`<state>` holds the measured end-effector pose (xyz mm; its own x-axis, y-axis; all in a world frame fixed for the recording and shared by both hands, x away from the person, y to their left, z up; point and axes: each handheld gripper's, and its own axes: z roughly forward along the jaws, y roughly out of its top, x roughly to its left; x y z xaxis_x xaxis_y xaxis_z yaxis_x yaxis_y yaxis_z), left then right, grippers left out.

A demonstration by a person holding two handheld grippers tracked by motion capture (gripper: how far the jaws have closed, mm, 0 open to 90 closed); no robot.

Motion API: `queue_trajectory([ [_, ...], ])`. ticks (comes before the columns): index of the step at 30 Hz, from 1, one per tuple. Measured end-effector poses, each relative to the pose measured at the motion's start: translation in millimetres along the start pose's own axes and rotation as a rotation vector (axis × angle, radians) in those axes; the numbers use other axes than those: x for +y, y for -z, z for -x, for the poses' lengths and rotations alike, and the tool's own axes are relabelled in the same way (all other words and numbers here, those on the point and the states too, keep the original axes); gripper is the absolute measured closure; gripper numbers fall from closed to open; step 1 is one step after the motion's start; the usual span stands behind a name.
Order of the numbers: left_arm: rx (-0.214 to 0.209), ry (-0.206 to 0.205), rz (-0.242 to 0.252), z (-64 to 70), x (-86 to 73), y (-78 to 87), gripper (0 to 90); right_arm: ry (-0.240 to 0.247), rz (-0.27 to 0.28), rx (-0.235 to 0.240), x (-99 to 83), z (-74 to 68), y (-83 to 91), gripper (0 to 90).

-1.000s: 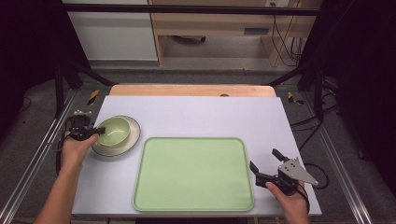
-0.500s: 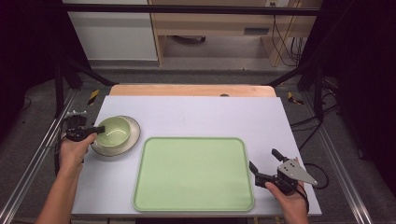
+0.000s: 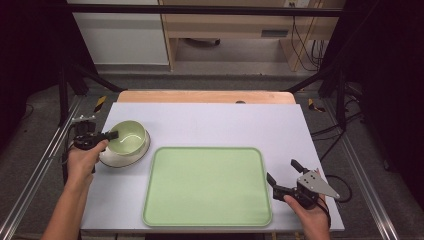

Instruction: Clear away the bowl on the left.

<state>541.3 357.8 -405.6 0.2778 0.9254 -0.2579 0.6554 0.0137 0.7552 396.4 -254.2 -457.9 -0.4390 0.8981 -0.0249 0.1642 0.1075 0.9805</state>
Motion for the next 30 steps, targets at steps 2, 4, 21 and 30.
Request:
queue_trajectory([
  [2,-0.007,0.000,0.016,4.4,1.4,1.5,83.2,-0.002,0.004,-0.001,0.8,-0.2,0.6,5.6],
  [4,-0.011,-0.009,0.019,10.2,2.8,2.4,83.2,-0.005,0.005,0.000,1.1,-0.4,1.3,5.6],
  [21,-0.181,-0.043,0.034,64.0,14.3,0.9,83.2,-0.007,0.010,0.008,0.2,2.2,1.9,5.5],
  [30,-0.245,-0.080,0.014,89.9,14.5,-5.6,83.1,-0.004,0.005,0.010,0.3,0.5,1.3,5.5],
])
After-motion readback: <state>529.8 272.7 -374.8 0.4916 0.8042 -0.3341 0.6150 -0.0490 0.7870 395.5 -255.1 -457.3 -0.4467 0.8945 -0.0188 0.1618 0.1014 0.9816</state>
